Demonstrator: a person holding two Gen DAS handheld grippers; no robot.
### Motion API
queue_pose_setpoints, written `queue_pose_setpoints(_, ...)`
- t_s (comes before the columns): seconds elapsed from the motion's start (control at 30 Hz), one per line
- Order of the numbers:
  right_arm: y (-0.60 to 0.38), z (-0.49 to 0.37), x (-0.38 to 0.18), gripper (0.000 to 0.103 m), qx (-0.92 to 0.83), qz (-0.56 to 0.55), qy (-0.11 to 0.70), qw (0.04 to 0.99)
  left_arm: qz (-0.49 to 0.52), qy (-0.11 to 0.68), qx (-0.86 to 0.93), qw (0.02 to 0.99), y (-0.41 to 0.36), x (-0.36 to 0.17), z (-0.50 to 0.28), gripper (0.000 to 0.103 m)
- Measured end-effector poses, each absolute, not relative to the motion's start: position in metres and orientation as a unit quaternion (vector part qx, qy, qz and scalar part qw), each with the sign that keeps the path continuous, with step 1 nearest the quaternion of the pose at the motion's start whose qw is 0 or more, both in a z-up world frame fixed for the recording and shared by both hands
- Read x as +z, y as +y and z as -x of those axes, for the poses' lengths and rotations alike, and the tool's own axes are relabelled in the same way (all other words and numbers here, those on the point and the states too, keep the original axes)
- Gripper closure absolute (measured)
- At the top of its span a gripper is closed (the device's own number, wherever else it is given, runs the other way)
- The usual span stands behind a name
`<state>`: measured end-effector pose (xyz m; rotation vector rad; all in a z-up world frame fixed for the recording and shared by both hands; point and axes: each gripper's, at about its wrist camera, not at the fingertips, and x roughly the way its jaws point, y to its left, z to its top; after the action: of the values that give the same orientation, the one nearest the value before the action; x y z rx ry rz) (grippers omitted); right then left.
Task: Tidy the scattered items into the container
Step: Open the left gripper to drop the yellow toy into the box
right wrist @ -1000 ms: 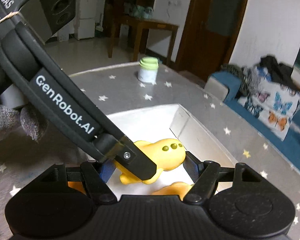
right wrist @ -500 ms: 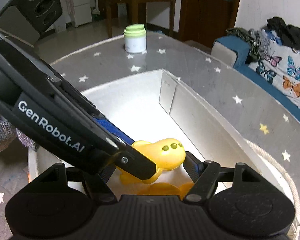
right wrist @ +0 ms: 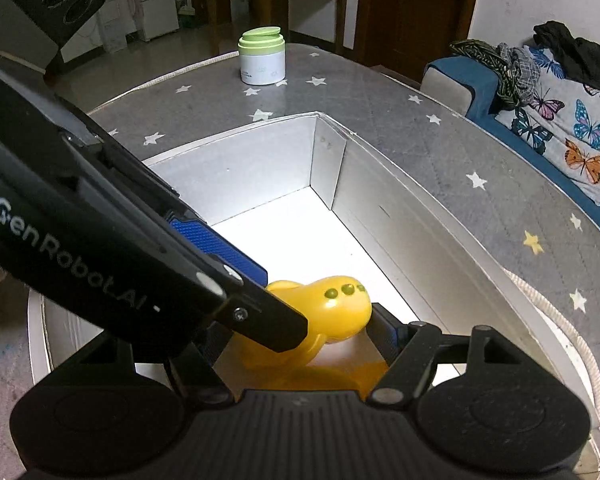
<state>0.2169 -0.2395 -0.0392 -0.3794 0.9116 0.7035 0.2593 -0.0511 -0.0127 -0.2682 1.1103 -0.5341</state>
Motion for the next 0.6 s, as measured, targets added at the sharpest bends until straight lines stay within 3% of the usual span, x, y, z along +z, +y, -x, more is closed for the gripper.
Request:
queue_pose_setpoints(0.07,-0.240,-0.218,-0.039,0.020,0.329,0.175,0.426,0.824,0.124,0.514,-0.247,0.812,-0.049,-0.010,-0.258,0.065)
queue_pose_setpoints(0.6,-0.256,-0.163,0.008,0.004,0.306,0.149,0.345,0.875,0.119,0.432,-0.234,0.863,-0.019,0.043,-0.185,0.065)
